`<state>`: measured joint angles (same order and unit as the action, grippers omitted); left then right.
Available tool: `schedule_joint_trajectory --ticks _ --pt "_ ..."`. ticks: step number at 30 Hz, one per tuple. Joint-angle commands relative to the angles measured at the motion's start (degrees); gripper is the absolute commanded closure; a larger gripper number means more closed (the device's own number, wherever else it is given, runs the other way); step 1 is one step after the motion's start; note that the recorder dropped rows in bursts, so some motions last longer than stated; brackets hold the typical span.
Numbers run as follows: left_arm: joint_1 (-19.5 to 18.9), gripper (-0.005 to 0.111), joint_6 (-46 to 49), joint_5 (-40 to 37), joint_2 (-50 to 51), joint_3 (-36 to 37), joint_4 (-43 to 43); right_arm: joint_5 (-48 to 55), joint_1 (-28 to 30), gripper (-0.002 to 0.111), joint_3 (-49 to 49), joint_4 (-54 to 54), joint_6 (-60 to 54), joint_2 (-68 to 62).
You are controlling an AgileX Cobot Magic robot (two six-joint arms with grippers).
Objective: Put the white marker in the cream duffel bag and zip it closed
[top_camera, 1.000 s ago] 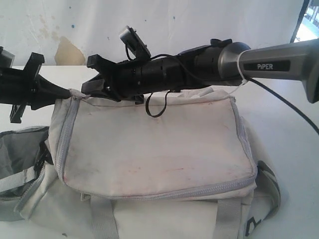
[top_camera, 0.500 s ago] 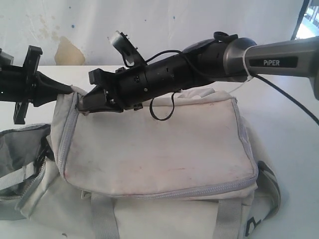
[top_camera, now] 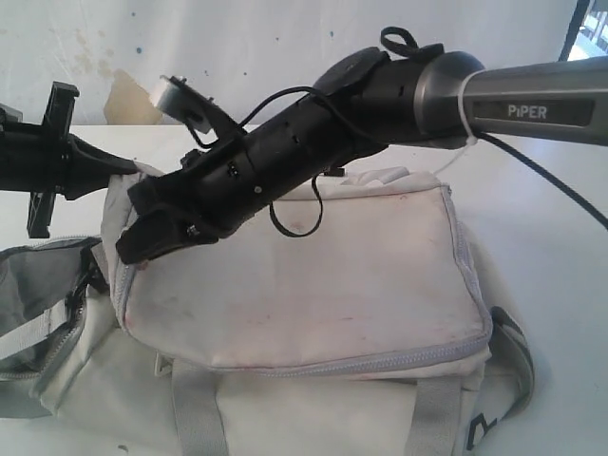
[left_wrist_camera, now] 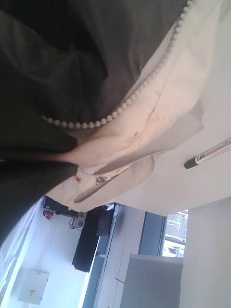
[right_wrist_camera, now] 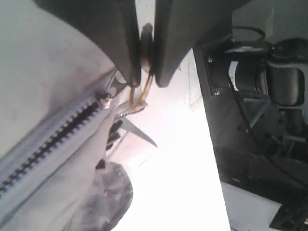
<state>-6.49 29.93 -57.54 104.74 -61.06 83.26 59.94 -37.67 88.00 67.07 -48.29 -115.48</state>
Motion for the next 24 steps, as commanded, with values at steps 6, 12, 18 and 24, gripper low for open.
schedule_joint_trajectory --ticks 6,12,18,24 --pt "-0.19 0.107 -0.21 2.07 -0.31 -0.42 2.17 2.75 -4.04 0.108 -0.07 -17.89 9.1 4.86" --pt "-0.19 0.107 -0.21 1.92 -0.31 -0.42 2.17 2.78 -6.34 0.108 -1.3 -21.93 11.84 7.11" --pt "-0.24 0.107 -0.21 1.89 -0.31 -0.42 -0.65 1.74 -7.73 0.108 -4.55 -21.91 12.7 9.06" --pt "-0.24 0.107 3.86 -0.04 -0.31 -0.42 -4.02 0.91 -8.69 0.108 -5.33 -21.19 15.47 10.71"
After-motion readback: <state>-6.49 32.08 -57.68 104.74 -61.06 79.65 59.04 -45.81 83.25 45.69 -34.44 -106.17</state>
